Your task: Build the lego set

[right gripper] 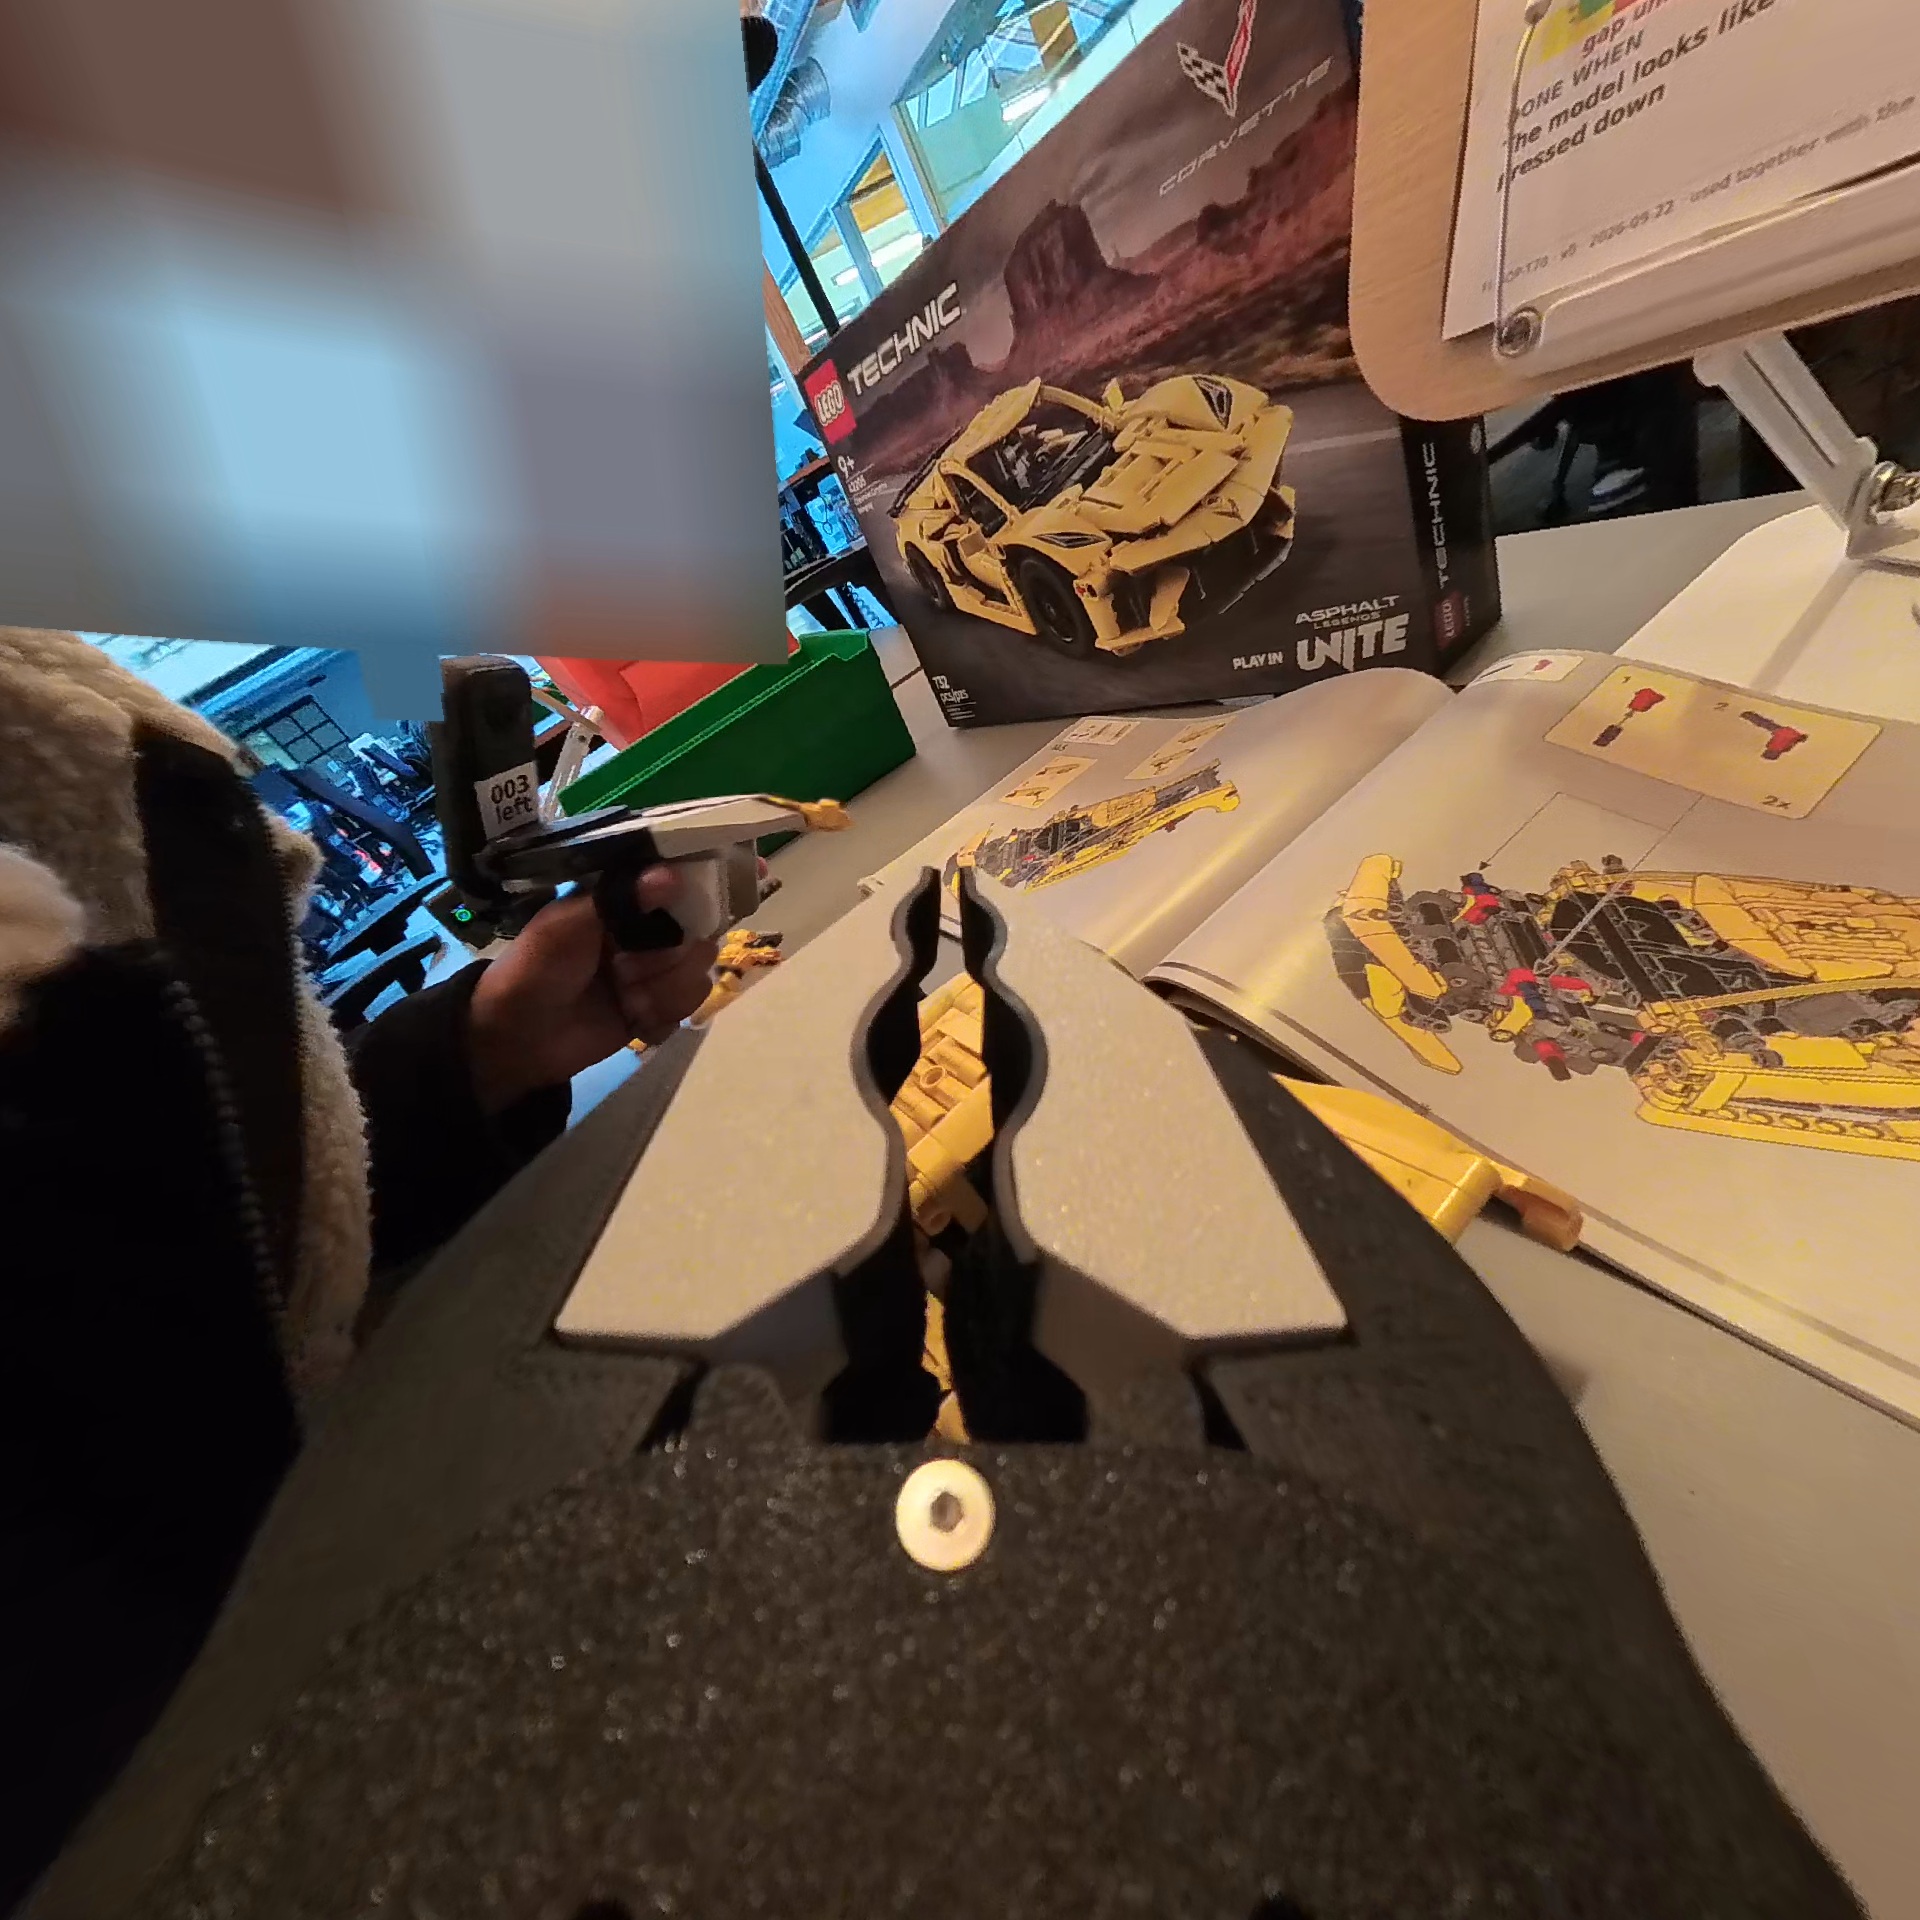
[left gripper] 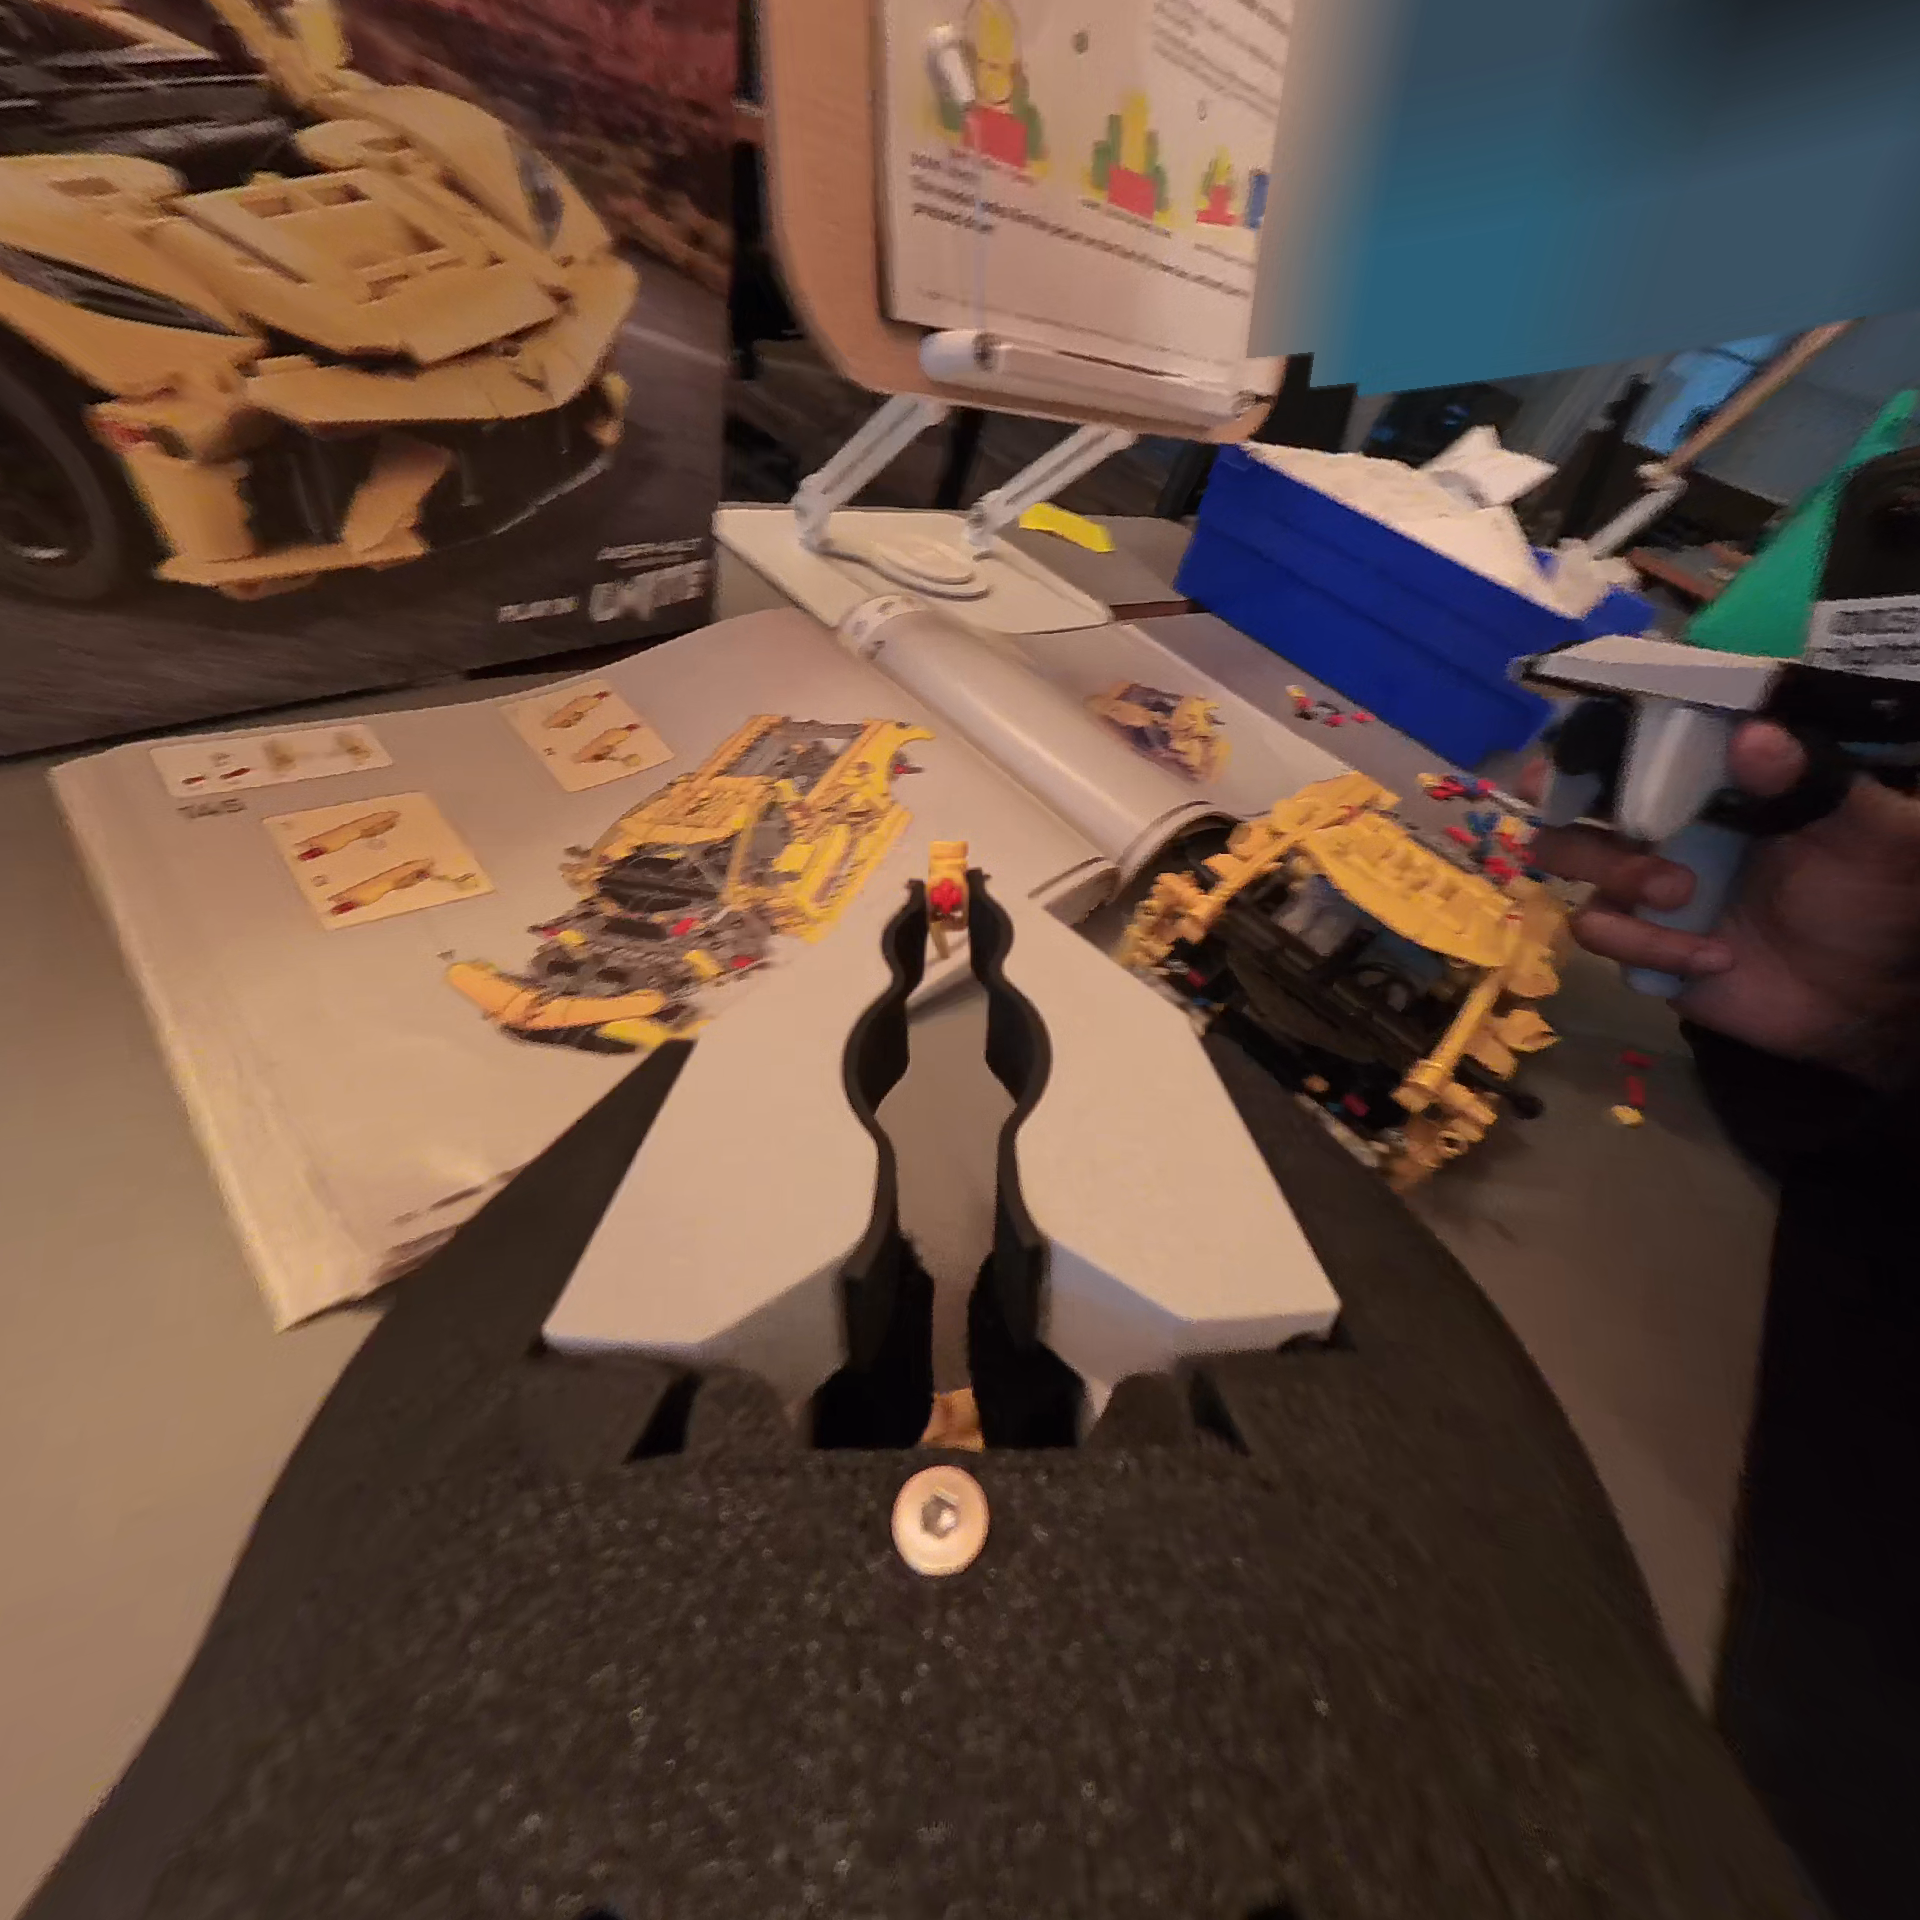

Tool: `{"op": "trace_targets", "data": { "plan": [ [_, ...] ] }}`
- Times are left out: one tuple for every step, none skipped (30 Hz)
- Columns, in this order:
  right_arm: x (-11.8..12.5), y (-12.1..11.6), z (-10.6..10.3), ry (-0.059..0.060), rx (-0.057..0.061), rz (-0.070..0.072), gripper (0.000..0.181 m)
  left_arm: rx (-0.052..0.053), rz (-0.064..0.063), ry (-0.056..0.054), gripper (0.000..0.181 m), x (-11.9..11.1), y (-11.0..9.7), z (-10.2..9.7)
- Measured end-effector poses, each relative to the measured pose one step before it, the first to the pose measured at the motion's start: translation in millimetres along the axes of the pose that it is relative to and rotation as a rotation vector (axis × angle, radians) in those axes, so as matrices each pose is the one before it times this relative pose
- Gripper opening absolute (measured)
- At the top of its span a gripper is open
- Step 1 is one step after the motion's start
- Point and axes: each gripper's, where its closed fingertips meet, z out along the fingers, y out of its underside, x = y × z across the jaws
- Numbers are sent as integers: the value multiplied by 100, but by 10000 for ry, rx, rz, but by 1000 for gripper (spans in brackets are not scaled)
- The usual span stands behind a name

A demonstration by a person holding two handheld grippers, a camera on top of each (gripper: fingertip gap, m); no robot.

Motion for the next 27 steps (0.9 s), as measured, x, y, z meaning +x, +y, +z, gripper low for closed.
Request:
{"op": "trace_targets", "data": {
  "plan": [
    [-81, -63, -30, 41, -8, -134, 2, 12, 63, 576, 7, 1229, -89, 158],
    [-88, -50, -38, 49, -16, -151, 1, -1, 143, 519, 7, 1254, -57, 210],
    [-168, -72, -25, 20, -21, -152, 2, -79, 203, 495, 7, 1269, 83, 280],
    [-206, -76, -25, 4, -14, -155, 2, -160, 220, 491, 7, 1315, 222, 332],
    [-226, -64, -7, -1, -23, -154, 2, -194, 243, 395, 7, 1181, 245, 346],
    [-307, -21, 9, -38, -46, -164, 2, -113, 345, 196, 7, 910, 80, 260],
    [-392, 29, 41, -76, -77, -168, 2, 7, 412, 69, 7, 708, -116, 151],
    [-558, 97, 109, -169, -102, -148, 3, 78, 373, 71, 7, 621, -264, 43],
    [-739, 268, 233, -308, -182, -69, 4, 149, 289, 36, 6, 499, -444, -78],
    [-858, 471, 343, -392, -293, 17, 5, 226, 254, -39, 6, 287, -566, -175],
    [-770, 578, 403, -335, -343, 14, 7, 267, 249, -99, 6, 135, -627, -262],
    [-622, 594, 438, -206, -317, -104, 10, 267, 254, -124, 6, 60, -636, -327],
    [-584, 657, 515, -139, -337, -236, 14, 268, 261, -115, 7, 101, -618, -352],
    [-752, 819, 604, -239, -435, -272, 19, 317, 224, -95, 7, 175, -580, -367],
    [-1052, 785, 612, -411, -457, -221, 22, 411, 179, 0, 7, 309, -460, -258],
    [-1243, 615, 582, -522, -353, -185, 24, 292, 122, 167, 7, 541, -256, -77],
    [-1466, 434, 539, -707, -212, -76, 27, 30, 131, 322, 7, 777, -49, 68],
    [-1598, 134, 418, -867, -67, 241, 33, -13, 324, 249, 7, 778, -114, 179],
    [-1154, -59, 286, -708, 22, 490, 32, 91, 563, 242, 7, 872, -257, 188],
    [-855, -207, 176, -636, 125, 550, 34, 101, 610, 256, 7, 948, -249, 198],
    [-609, -408, -30, -550, 174, 540, 35, 37, 517, 245, 7, 911, -138, 220],
    [-401, -497, -195, -428, 192, 516, 36, -3, 396, 294, 7, 938, -70, 229],
    [-349, -513, -273, -366, 233, 412, 38, 66, 341, 286, 7, 870, -174, 231],
    [-193, -458, -269, -198, 228, 257, 39, 145, 329, 169, 7, 670, -282, 211],
    [-91, -178, -175, -53, 98, 63, 39, 141, 291, 115, 7, 517, -282, 167],
    [22, 219, -2, 86, -133, -133, 37, 127, 198, 172, 7, 516, -213, 144],
    [254, 454, 153, 289, -293, -338, 34, 17, -93, 157, 7, 383, -16, 127]
  ]
}}
